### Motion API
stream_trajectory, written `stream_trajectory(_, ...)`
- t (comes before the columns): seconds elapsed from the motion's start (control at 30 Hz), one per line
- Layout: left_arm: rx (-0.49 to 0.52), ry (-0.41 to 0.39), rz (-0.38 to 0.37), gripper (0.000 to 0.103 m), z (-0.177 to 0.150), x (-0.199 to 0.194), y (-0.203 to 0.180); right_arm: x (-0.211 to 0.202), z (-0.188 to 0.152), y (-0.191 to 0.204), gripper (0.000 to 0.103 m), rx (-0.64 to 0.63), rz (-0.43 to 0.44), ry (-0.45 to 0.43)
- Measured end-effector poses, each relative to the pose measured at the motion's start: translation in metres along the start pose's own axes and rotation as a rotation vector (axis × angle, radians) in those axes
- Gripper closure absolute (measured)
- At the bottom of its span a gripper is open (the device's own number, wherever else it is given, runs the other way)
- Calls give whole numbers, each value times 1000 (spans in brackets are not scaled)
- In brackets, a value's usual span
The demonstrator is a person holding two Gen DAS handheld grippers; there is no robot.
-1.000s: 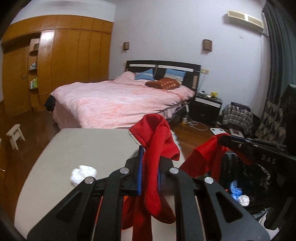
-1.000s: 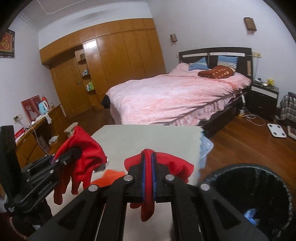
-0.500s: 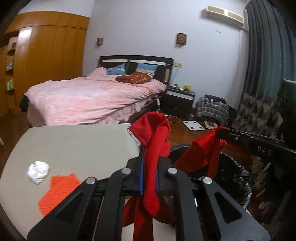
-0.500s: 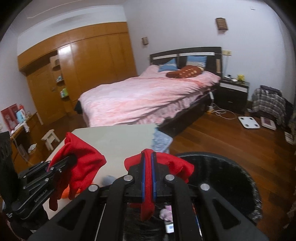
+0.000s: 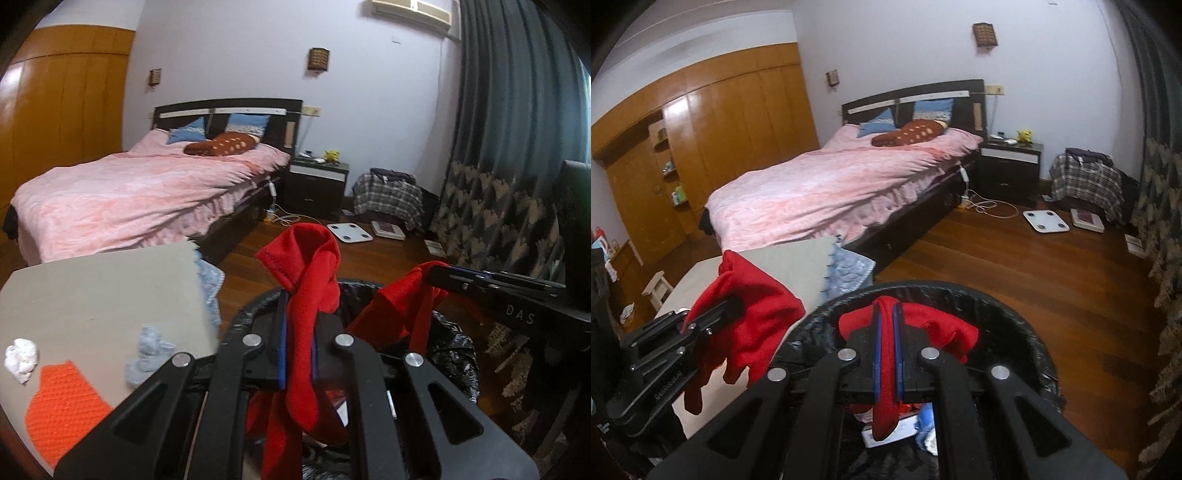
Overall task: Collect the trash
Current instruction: 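Lower the red cloth into the bin and open both tools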
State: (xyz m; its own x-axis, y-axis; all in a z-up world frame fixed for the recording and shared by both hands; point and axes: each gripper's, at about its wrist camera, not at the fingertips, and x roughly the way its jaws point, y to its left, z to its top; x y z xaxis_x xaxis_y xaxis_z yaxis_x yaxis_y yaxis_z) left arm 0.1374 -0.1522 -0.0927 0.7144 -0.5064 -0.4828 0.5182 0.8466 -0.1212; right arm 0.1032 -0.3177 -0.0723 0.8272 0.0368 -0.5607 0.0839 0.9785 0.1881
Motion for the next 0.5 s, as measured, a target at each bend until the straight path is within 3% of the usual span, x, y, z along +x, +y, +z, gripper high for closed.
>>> stream_trajectory(0.27,21,50,-32,95,-7,28,-17,6,-6,-14,97,15,-33,24)
stream_trajectory(0.33,25,58,-44,93,-7,32,-19,8,-7,-16,93,22,-43,29)
stream_trajectory(0.4,27,65,-48,71,-6,35,-17,9,-9,-20,85,25,-54,36)
stream_trajectory(0.43,21,66,-54,42,-7,35,-14,9,-10,-20,69,23,-62,37)
stream_trajectory(0.47,15,62,-54,35,-8,34,-13,8,-11,-20,58,20,-80,34)
stream_trajectory(0.5,11,58,-52,35,-8,32,-10,7,-11,-20,42,19,-86,27)
